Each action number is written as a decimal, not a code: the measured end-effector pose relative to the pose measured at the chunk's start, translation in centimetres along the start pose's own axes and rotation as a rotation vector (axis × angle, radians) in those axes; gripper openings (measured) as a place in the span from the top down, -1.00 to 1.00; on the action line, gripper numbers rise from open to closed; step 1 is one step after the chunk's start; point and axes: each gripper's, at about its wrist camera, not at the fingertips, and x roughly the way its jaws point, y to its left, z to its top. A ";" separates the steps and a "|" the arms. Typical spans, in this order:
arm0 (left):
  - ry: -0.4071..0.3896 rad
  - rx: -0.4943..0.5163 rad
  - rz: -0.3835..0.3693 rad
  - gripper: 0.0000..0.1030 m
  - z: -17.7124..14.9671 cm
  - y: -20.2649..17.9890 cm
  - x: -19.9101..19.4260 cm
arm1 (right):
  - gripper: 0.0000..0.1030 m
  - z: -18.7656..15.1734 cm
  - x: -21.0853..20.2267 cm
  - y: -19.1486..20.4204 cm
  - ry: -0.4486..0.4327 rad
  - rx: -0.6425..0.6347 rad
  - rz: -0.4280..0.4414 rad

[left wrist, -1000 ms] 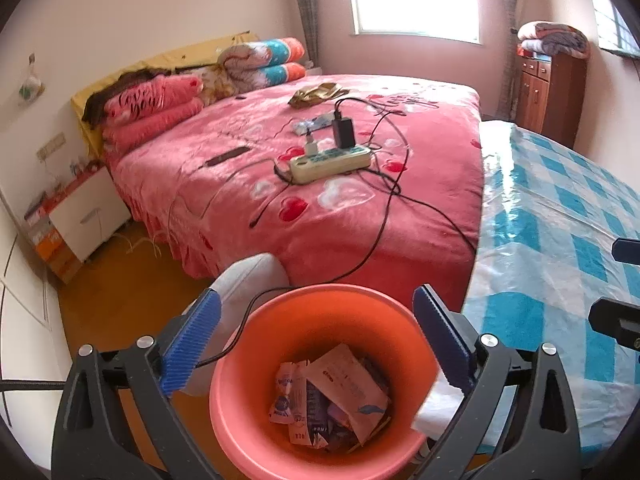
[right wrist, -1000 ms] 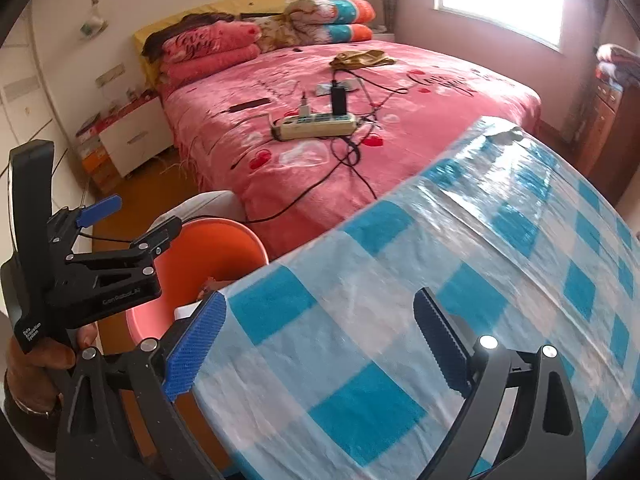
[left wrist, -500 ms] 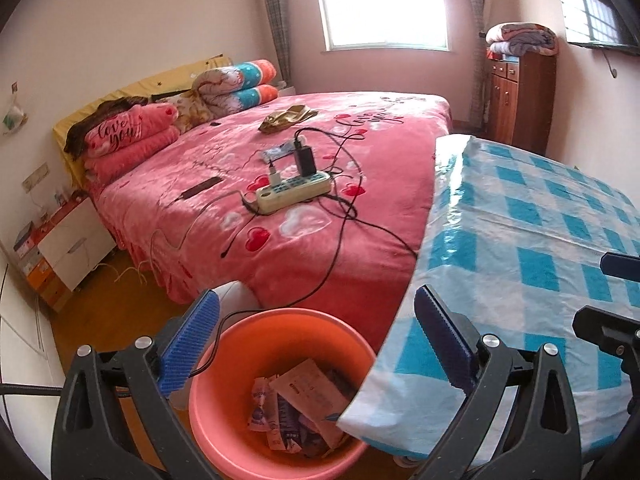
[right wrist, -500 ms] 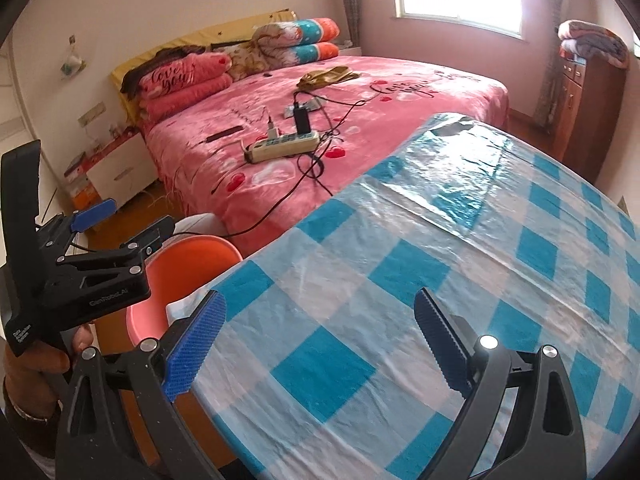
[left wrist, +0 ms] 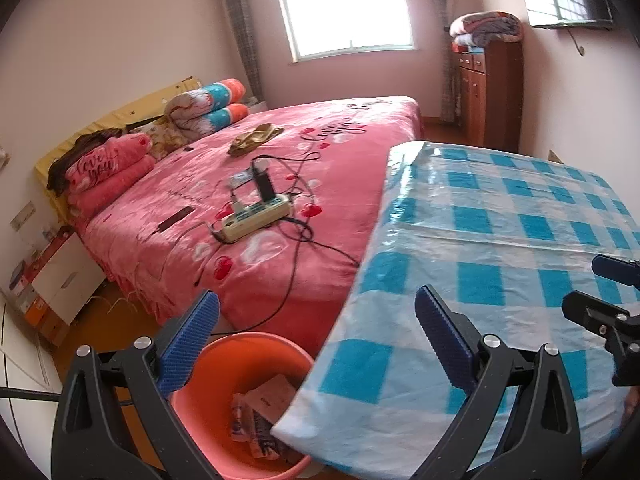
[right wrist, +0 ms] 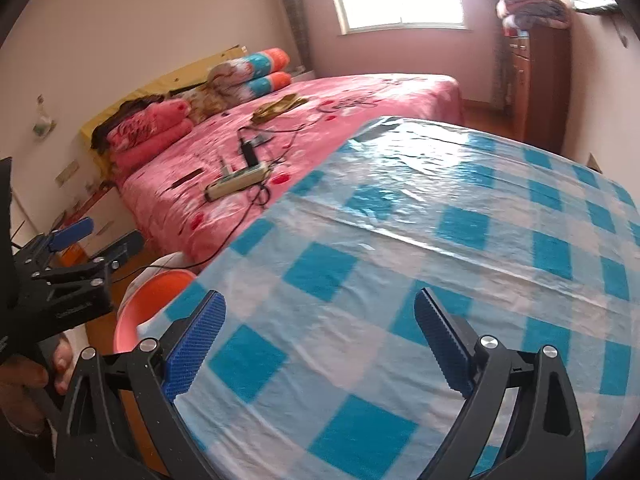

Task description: Collect trash

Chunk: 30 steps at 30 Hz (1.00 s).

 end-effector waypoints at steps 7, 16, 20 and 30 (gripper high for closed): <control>-0.012 0.078 -0.028 -0.92 1.4 -4.5 -0.2 | -0.83 -0.8 -1.2 -4.7 -0.055 0.083 -0.058; -0.032 0.130 -0.098 -0.92 3.0 -10.9 -0.2 | -0.83 -1.1 -4.0 -10.0 -0.158 0.130 -0.205; -0.038 0.119 -0.149 -0.92 3.8 -12.9 -0.3 | -0.83 -1.4 -5.1 -11.8 -0.193 0.145 -0.254; -0.096 0.173 -0.250 -0.92 5.5 -19.2 -1.5 | -0.83 -1.9 -7.1 -16.3 -0.258 0.213 -0.394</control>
